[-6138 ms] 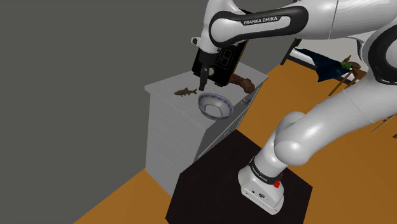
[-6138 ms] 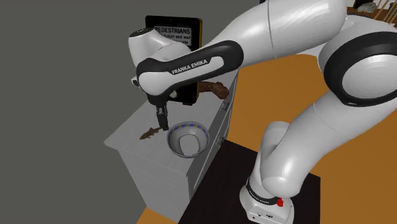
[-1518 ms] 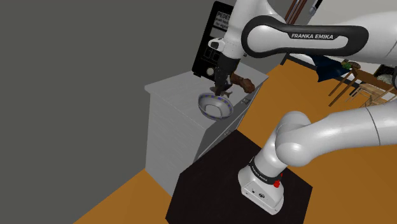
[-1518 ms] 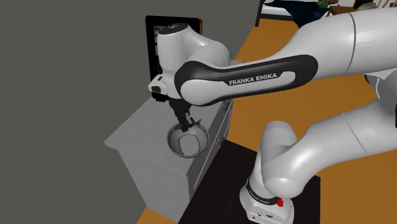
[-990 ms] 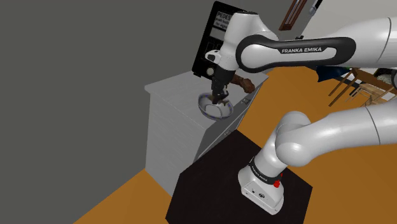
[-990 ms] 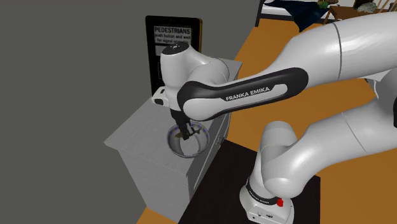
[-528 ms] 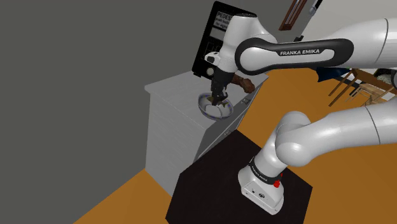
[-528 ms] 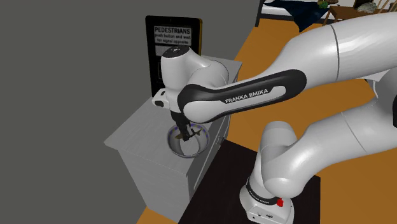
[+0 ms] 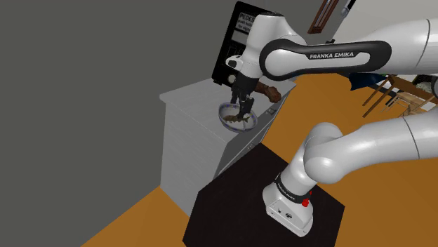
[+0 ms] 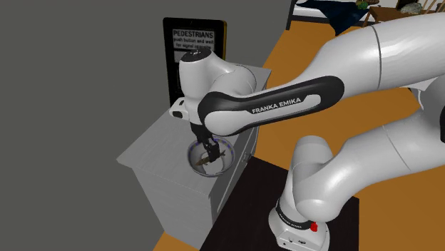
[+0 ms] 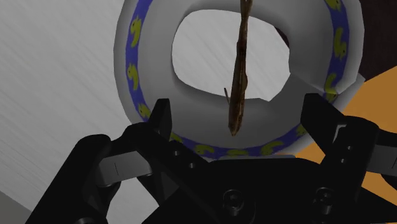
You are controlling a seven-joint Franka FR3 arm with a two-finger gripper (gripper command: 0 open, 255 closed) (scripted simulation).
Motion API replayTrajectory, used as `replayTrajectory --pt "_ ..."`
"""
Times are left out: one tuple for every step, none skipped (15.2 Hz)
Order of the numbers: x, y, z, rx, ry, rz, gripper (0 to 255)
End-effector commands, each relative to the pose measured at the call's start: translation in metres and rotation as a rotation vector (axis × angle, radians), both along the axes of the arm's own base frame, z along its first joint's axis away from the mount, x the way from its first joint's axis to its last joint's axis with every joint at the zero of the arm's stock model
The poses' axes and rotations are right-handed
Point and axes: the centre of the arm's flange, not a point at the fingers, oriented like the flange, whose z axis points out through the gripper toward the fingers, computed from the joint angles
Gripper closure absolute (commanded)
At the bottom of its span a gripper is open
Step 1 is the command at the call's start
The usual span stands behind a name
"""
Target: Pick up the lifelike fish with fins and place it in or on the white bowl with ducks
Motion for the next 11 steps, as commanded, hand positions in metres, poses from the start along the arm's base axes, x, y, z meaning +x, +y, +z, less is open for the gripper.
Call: replayTrajectory --pt "-0.002 0.000 0.020 0.000 0.000 0.000 0" --pt "-0.002 0.001 0.033 0.000 0.000 0.000 0" --pt "-0.002 0.001 0.044 0.000 0.000 0.000 0" --pt "-0.002 0.001 0.044 0.000 0.000 0.000 0" --pt "-0.002 0.001 0.044 0.000 0.000 0.000 0" --pt "-0.002 0.001 0.044 0.000 0.000 0.000 0" --pt "-0.002 0.001 0.044 0.000 0.000 0.000 0" --pt "-0.002 0.001 0.044 0.000 0.000 0.000 0" --pt "-0.002 0.001 0.044 0.000 0.000 0.000 0" --pt "-0.002 0.001 0.044 0.000 0.000 0.000 0" --pt "-0.002 0.001 0.044 0.000 0.000 0.000 0"
